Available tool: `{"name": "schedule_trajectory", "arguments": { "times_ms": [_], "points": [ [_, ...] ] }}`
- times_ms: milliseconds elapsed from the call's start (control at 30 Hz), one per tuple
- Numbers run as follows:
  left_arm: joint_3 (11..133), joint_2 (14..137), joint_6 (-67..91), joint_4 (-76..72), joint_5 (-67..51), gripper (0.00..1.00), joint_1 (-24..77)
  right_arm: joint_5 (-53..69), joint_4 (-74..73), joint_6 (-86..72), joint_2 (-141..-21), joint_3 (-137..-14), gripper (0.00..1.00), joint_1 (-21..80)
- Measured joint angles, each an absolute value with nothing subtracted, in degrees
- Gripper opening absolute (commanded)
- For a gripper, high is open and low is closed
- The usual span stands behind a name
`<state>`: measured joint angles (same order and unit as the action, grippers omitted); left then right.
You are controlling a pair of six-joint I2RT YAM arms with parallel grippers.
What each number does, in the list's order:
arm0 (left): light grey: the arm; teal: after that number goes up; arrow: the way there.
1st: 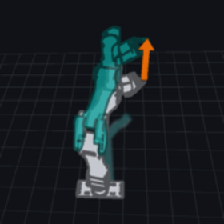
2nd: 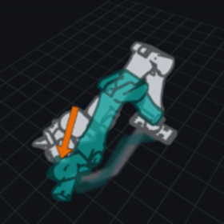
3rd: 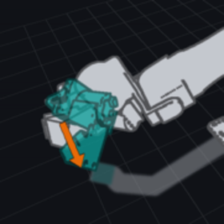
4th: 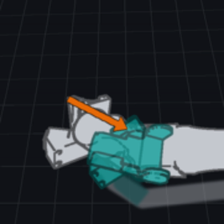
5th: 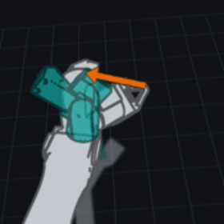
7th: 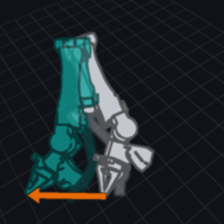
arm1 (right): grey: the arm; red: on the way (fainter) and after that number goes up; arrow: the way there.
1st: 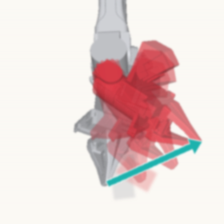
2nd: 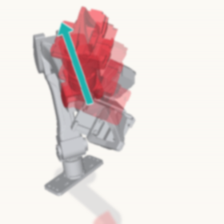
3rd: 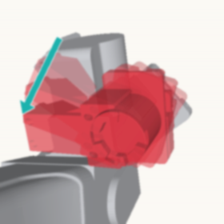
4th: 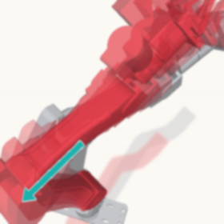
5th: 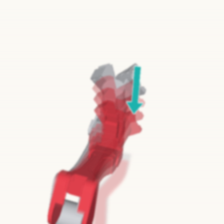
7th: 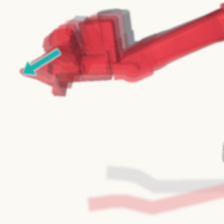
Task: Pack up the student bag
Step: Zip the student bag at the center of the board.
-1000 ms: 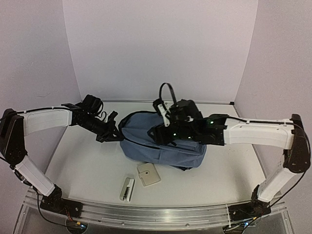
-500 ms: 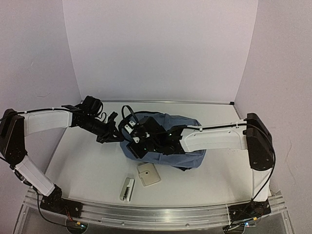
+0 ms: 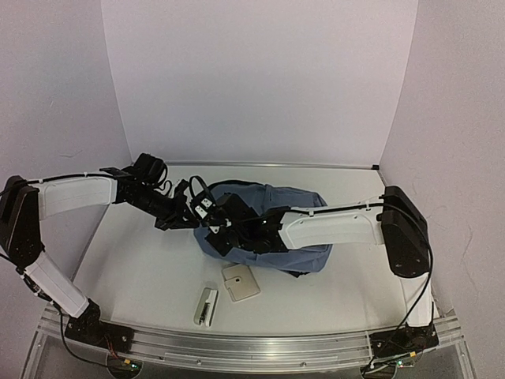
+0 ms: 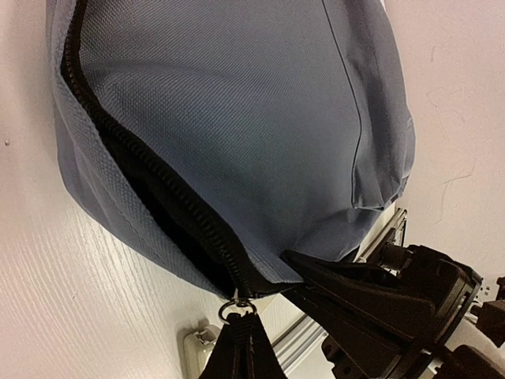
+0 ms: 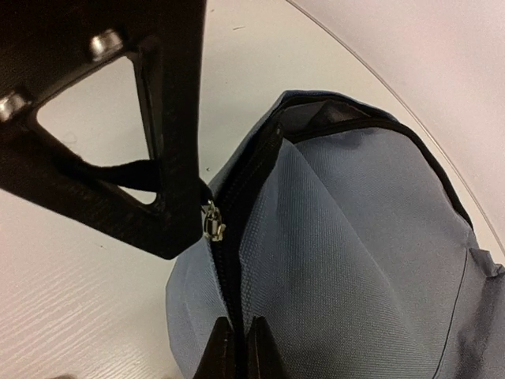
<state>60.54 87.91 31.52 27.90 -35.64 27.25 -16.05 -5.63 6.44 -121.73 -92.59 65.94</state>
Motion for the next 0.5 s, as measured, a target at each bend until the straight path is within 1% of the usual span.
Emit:
{"name": "schedule_trajectory", "arguments": {
  "times_ms": [100,267,500],
  "points": [
    [62.53,88.41,31.35,29.35,-33.77,0.0,27.3,-16.49,-3.76,6.42,-120.49,-90.32,0.0,66.28],
    [66.32,90.26,31.07,31.9,-33.36,0.0,26.58,-17.23,-2.08,6.0,-114.92,-83.27,0.0,67.28],
    [73.21,95.4,29.39,35.49,-37.26,0.0,25.91,-18.87,-1.03,3.89,-108.75,-76.49,0.0,68.24]
  ]
}}
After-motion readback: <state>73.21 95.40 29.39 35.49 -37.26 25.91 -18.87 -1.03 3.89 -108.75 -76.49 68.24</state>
